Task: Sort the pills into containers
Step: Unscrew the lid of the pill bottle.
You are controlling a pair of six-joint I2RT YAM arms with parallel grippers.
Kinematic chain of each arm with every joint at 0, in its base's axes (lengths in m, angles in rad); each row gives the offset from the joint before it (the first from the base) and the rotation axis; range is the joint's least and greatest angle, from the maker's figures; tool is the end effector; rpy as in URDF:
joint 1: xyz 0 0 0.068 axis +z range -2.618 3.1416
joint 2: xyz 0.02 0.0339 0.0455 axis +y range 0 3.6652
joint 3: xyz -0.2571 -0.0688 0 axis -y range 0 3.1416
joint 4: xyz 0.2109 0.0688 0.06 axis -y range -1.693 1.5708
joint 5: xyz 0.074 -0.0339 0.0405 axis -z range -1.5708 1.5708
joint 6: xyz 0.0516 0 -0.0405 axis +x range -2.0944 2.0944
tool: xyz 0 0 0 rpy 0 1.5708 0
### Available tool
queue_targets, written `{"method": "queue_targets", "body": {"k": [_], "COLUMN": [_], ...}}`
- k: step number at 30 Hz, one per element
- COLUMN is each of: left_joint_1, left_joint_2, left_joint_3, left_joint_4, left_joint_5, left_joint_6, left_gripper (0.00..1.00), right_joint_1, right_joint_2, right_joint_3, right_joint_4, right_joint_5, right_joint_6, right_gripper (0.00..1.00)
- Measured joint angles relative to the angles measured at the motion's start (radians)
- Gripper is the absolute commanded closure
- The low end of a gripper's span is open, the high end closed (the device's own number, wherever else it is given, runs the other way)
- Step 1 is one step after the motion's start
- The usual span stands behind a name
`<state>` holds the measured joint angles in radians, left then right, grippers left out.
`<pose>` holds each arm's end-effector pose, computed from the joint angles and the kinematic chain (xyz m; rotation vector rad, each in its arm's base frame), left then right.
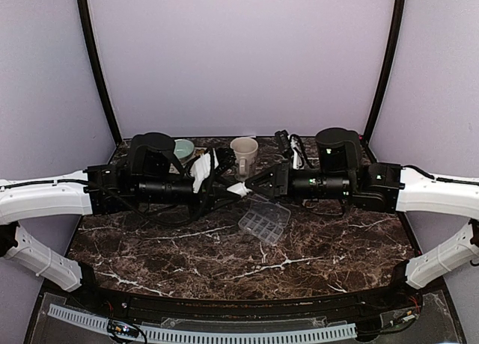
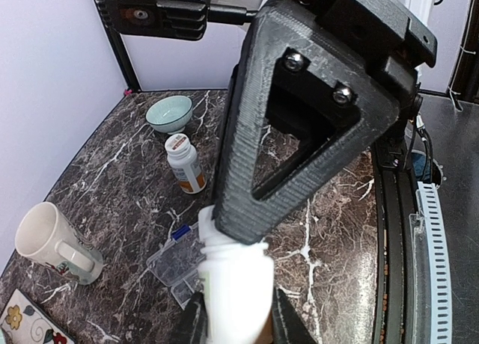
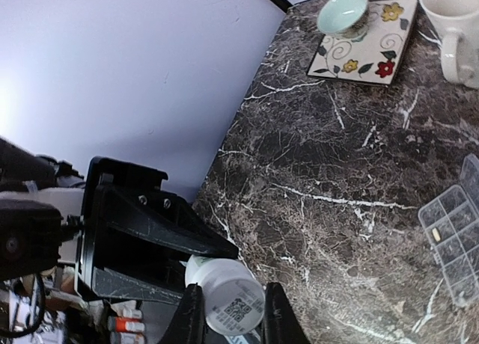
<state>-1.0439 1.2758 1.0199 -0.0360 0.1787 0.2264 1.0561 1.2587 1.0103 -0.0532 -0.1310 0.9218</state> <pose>0.1349 -0.2501 0.3283 1.2413 1.4687 -0.7249 0.1318 0.2468 0.3273 -0.2483 2.1416 1.4021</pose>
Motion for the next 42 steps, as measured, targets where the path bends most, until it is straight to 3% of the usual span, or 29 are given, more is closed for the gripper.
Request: {"method": "queue_targets", "body": {"k": [3,10,22,30,42], "left_joint_1": [0.000,0.002,0.026,0.065,0.075], "left_joint_2": [0.000,-0.001,0.009,0.019,0.024], "left_joint_3": [-0.001,-0.001,0.062,0.077,0.077], "left_joint_4": [-0.003,-0.014,-0.097,-0.097,-0.092], "left_joint_5": [-0.010,0.003,0.242,0.356,0.385], "left_joint_6": [-0.001,-0.010,-0.109,-0.168,-0.187], "left_gripper": [1.00,1.00,1.00,1.00,1.00], "right_joint_1": [-0.004,-0.006,-0.018,-0.022,-0.022], "right_joint_2": [0.005,0.007,-0.110,-0.103,-0.107], "right_joint_3": [0.003,-0.005,-0.226,-0.229,-0.230], "right_joint_4": [-0.001,0.010,0.319,0.361,0.359], "right_joint_5": [-0.013,-0.044,-0.182,-0.200,-0.192], "right_joint_6": [-0.002,-0.082,-0.396,-0.454,-0.477], "right_gripper": [1.00,1.00,1.00,1.00,1.00]}}
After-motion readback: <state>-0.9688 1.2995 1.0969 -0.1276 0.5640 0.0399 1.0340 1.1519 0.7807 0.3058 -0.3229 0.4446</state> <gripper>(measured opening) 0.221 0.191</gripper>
